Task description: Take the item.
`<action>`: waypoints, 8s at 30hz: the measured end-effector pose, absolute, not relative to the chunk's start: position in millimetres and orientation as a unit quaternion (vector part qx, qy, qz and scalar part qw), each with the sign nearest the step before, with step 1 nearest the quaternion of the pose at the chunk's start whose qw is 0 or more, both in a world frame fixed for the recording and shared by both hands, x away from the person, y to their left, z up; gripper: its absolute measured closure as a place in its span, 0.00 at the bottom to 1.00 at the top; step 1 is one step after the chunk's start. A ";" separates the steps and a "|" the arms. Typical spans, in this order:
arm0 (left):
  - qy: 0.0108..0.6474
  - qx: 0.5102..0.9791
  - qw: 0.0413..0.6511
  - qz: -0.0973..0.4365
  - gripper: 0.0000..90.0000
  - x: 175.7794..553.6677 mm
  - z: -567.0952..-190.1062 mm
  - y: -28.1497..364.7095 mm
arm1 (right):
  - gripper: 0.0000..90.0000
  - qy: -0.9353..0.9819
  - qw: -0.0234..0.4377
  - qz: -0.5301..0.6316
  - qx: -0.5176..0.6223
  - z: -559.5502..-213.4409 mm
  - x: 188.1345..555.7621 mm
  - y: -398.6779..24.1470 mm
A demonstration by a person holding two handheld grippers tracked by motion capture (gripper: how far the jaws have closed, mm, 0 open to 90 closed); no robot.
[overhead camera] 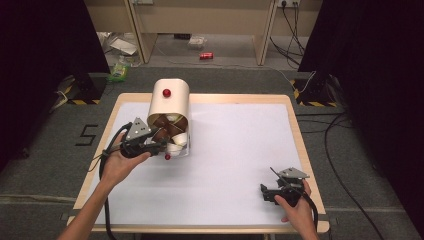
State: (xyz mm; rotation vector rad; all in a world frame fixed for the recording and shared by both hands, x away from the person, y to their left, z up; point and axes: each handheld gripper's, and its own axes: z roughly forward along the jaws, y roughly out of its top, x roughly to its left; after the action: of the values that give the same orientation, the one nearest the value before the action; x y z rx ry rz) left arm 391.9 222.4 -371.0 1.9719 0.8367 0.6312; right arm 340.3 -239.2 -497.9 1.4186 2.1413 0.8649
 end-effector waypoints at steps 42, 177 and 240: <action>0.367 0.758 0.469 0.267 0.59 367.4 -350.6 283.8 | 0.01 0.772 0.214 0.311 0.511 -497.9 340.3 -239.1; 0.473 0.745 0.426 0.200 0.24 359.1 -474.5 313.5 | 0.01 0.771 0.214 0.311 0.512 -497.9 340.1 -238.9; 0.450 0.769 0.405 0.208 0.17 288.8 -512.1 296.6 | 0.01 0.771 0.214 0.311 0.512 -497.9 340.0 -238.8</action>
State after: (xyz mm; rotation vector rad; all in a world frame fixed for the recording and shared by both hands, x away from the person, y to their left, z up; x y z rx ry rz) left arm 288.8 296.6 -512.1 1.9402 1.1359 0.5243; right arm 340.0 -238.8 -497.9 1.4214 2.1390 0.8629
